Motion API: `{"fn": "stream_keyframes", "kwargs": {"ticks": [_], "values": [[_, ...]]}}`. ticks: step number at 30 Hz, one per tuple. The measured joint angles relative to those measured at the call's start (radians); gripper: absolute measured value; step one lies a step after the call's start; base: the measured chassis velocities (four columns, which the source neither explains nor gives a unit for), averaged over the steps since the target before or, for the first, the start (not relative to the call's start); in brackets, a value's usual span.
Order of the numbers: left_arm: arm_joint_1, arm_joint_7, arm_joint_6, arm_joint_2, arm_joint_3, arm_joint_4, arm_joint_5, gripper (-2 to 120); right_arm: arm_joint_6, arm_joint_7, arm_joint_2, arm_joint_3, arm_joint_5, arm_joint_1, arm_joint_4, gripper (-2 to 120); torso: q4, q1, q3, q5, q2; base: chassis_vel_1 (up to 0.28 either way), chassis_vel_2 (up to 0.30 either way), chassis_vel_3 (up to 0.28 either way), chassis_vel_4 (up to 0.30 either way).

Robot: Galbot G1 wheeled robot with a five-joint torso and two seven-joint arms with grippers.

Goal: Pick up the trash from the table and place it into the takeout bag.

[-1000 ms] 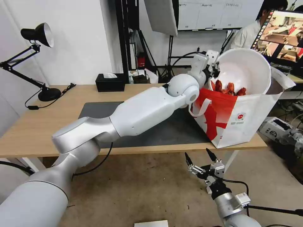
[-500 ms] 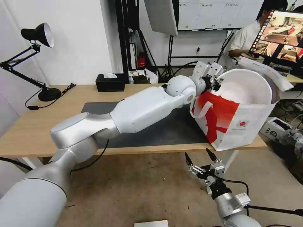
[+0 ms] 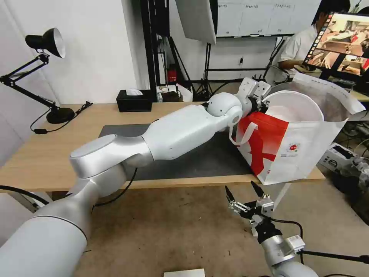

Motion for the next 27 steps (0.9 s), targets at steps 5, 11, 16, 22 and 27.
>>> {"fn": "stream_keyframes", "kwargs": {"ticks": [5,11,16,22,27], "values": [[-0.011,0.002,0.008,0.01,-0.009,-0.013,-0.025,30,0.0,0.0,0.0,0.0,0.0,0.0,0.0,100,0.0001,0.0,0.0,0.0,0.0,0.0,0.0,0.0,0.0],[-0.023,0.003,0.01,0.013,-0.032,-0.024,-0.033,50,0.0,0.0,0.0,0.0,0.0,0.0,0.0,100,0.0,0.0,0.0,0.0,0.0,0.0,0.0,0.0,0.0],[-0.036,-0.034,-0.017,0.048,-0.075,-0.092,-0.034,70,0.0,0.0,0.0,0.0,0.0,0.0,0.0,100,-0.0001,0.0,0.0,0.0,0.0,0.0,0.0,0.0,0.0],[-0.069,-0.106,-0.034,0.164,-0.131,-0.24,-0.079,95,0.0,0.0,0.0,0.0,0.0,0.0,0.0,100,-0.0001,0.0,0.0,-0.0003,0.0,0.0,0.0,0.0,0.0],[-0.073,-0.133,-0.045,0.284,-0.149,-0.364,-0.087,99,0.0,0.0,0.0,0.0,0.0,0.0,0.0,100,0.0,0.0,0.0,-0.0004,0.0,0.0,0.0,0.0,0.0]]}}
